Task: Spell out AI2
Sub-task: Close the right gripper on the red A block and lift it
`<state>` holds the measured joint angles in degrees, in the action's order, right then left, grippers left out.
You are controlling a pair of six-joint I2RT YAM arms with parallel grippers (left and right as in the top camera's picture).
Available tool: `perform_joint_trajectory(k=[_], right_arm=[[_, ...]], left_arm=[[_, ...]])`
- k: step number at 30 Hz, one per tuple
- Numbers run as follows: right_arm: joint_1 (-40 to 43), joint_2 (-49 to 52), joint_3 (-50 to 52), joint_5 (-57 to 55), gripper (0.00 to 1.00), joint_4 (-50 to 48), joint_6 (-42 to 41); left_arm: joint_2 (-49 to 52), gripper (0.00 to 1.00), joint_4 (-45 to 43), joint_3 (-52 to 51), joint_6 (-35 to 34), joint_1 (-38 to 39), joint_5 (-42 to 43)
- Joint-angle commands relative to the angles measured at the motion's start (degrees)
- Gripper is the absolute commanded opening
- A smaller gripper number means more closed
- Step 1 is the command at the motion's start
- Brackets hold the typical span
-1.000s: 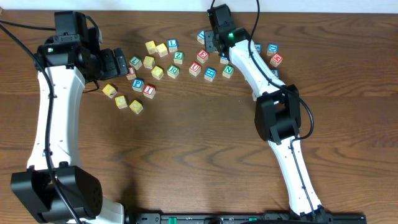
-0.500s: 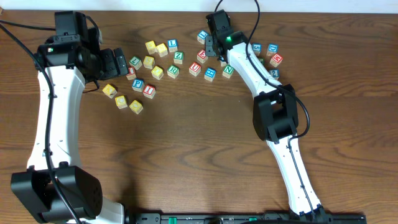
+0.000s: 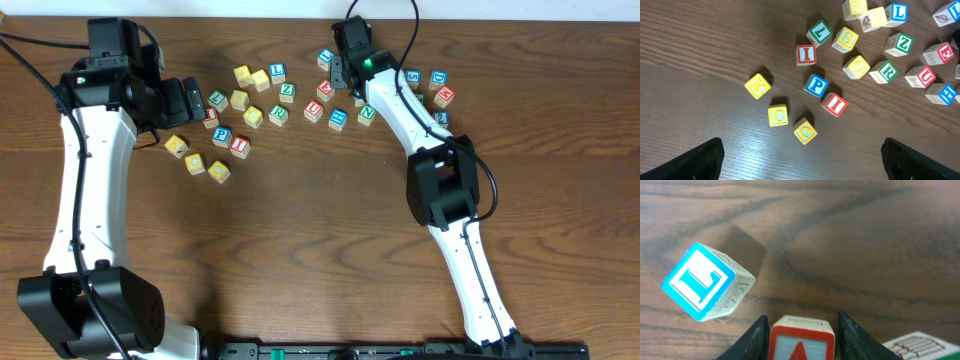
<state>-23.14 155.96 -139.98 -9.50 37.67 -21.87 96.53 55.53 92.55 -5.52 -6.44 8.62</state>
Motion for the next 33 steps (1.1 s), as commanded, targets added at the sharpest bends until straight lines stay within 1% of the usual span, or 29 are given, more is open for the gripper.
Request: perform_joint_trajectory(k=[1, 4, 14, 19, 25, 30, 33], right_arm=[[0.0, 0.7, 0.2, -0.7, 0.38, -0.7, 1.8], [0.0, 0.7, 0.2, -0.7, 0.38, -1.1, 1.8], [0.0, 0.2, 0.2, -0.7, 0.25, -1.4, 2.7], [0.0, -2.2, 0.1, -0.7, 0.22, -1.5, 2.7], [0.0, -8.3, 0.1, -0.7, 0.18, 0.1, 6.7], [0.0, -15.6, 0.1, -0.5, 0.17, 5.9, 9.0], [-0.2, -20.8, 0.1, -0.5, 0.17, 11.2, 10.3]], left_arm=[[-0.1, 0.99, 0.1, 1.3, 0.7, -0.1, -0.3], [-0.1, 1.0, 0.1, 1.3, 0.8, -0.1, -0.3], [-0.1, 0.99, 0.1, 1.3, 0.7, -0.1, -0.3], [-0.1, 0.99, 0.1, 1.3, 0.7, -0.1, -0.3], [-0.1, 0.99, 0.0, 1.3, 0.7, -0.1, -0.3], [-0.1, 0.99, -0.7, 1.3, 0.7, -0.1, -0.3], [-0.1, 0.99, -1.0, 1.3, 0.7, -0.1, -0.3]])
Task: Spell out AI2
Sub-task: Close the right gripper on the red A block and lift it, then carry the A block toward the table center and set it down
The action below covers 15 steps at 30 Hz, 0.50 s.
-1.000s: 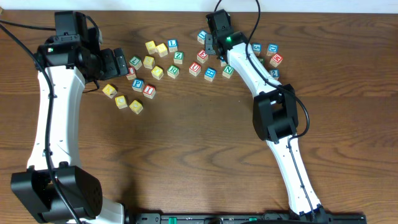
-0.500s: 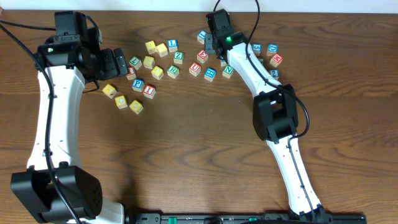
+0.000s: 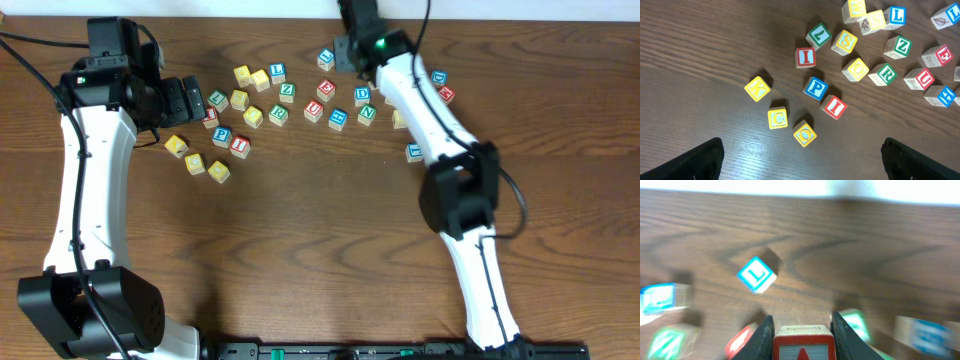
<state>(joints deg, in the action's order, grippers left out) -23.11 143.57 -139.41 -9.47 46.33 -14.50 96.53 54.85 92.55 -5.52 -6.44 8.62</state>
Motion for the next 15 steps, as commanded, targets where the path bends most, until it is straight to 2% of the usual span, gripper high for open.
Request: perform_joint_trajectory(k=[1, 8, 15], right_arm=[[-0.2, -10.7, -0.4, -0.4, 0.17, 5.1, 3.0], [-0.2, -22.6, -0.4, 5.8, 0.17, 19.5, 3.0], [-0.2, -29.8, -0.4, 12.3, 0.17, 33.9, 3.0]], left_arm=[[-0.1, 0.99, -0.3, 1.3, 0.7, -0.1, -0.3], [-0.1, 0.99, -0.4, 1.3, 0.7, -0.1, -0.3], [-0.1, 0.99, -0.5, 1.3, 0.7, -0.1, -0.3]])
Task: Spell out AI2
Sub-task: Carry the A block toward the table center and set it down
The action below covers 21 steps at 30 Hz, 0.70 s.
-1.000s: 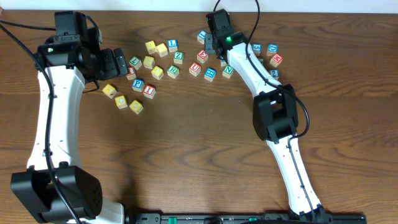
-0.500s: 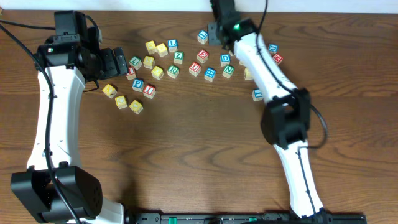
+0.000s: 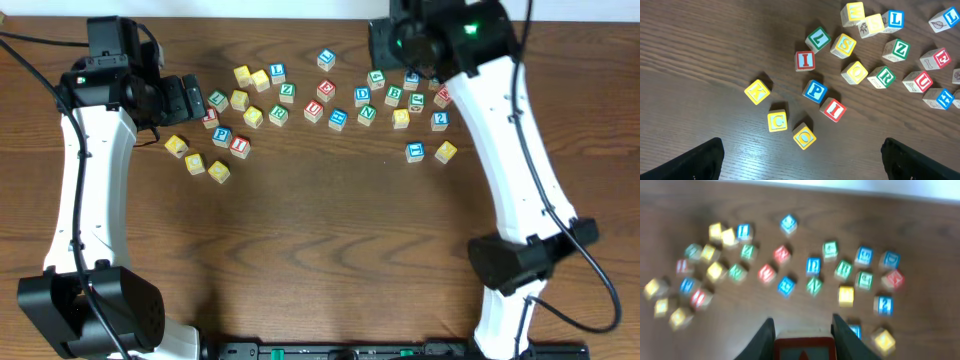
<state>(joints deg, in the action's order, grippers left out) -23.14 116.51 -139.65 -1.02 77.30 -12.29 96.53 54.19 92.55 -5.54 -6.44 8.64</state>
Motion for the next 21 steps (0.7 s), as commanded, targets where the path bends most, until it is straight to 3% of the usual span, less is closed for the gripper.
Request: perform_joint_trajectory(k=[1, 11, 21], right_arm=[[-0.2, -3.4, -0.2, 4.1, 0.17, 4.6, 0.8], [-3.0, -1.5, 1.7, 6.1, 0.17, 17.7, 0.8], [-12.1, -1.1, 23.9, 5.7, 0.17, 6.3, -2.0]], left_arm=[[-0.1, 0.99, 0.1, 1.3, 0.7, -0.1, -0.3], [-0.1, 0.99, -0.1, 1.3, 0.7, -0.1, -0.3], [-0.1, 0.99, -0.1, 1.3, 0.7, -0.1, -0.3]])
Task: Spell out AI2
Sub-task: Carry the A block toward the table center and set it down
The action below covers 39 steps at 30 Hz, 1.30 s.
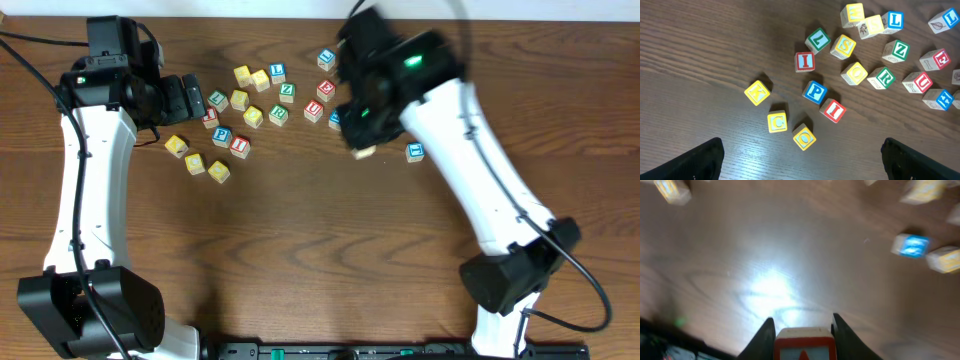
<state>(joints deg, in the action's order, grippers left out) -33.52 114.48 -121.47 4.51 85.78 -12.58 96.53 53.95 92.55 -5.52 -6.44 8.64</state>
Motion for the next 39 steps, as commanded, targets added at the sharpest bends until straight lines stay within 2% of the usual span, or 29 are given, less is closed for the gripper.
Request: perform_joint_trajectory(k=[1, 6, 11, 15, 19, 28, 39], right_arm=[[-2.2, 1.0, 8.0, 0.2, 0.17, -4.2, -2.6], [-4.4, 1.0, 20.3, -1.4, 0.17, -18.9, -7.7], [-7.9, 1.0, 30.2, -10.6, 0.17, -36.9, -16.5], [-10.6, 1.0, 34.5, -19.2, 0.17, -45.3, -22.7], [-11.7, 1.0, 37.6, -24.3, 0.18, -50.4, -25.1], [-11.6, 1.0, 44.3, -26.4, 0.19, -60.1, -26.6], [-11.6, 4.5, 45.0, -26.7, 0.22, -68.0, -31.1]], left_arm=[[-0.1, 0.99, 0.1, 1.3, 0.7, -0.1, -0.3], [-0.1, 0.99, -0.1, 1.3, 0.7, -0.1, -0.3], [-0.1, 0.99, -0.1, 1.3, 0.7, -0.1, -0.3], [-0.1, 0.99, -0.1, 1.3, 0.7, -0.1, -0.3], [-0.1, 0.99, -0.1, 1.3, 0.7, -0.1, -0.3], [-0.1, 0.99, -0.9, 1.3, 0.7, -0.1, -0.3], [-0.1, 0.99, -0.9, 1.3, 0.7, -0.1, -0.3]])
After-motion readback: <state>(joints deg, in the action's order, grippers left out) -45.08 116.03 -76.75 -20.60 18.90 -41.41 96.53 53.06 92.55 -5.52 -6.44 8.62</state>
